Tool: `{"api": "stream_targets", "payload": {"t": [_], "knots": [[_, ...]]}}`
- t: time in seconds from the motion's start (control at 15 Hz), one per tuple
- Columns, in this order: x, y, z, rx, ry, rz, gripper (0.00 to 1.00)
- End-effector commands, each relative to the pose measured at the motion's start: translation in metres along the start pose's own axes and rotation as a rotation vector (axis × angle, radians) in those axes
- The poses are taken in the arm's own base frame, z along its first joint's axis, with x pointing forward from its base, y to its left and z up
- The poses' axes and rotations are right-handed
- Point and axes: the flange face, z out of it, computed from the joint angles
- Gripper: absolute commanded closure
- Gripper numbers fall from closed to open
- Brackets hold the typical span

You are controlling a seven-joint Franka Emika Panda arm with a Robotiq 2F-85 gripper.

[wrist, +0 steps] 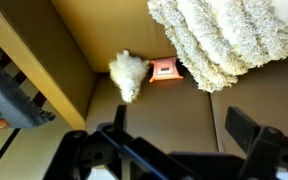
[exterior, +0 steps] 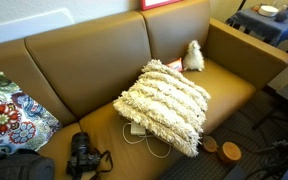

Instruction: Pick up the pillow

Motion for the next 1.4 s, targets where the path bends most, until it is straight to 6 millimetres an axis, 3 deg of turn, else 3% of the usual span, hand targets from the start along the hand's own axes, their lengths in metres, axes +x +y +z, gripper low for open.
{"api": "stream_targets", "payload": {"t": [0.0,0.33,0.73,1.0,1.33], "knots": [[0.029,0.019,0.065,-0.043,-0.02,0.004,0.0],[0.039,0.05,0.136,-0.092,-0.029,-0.014,0.0],[0.021,0.074,0.188,-0.085,-0.001,-0.025,0.0],[0.018,0.102,0.226,-0.112,0.076,0.058,0.0],[-0.003,0.1,0.291,-0.12,0.059,0.103,0.0]]}}
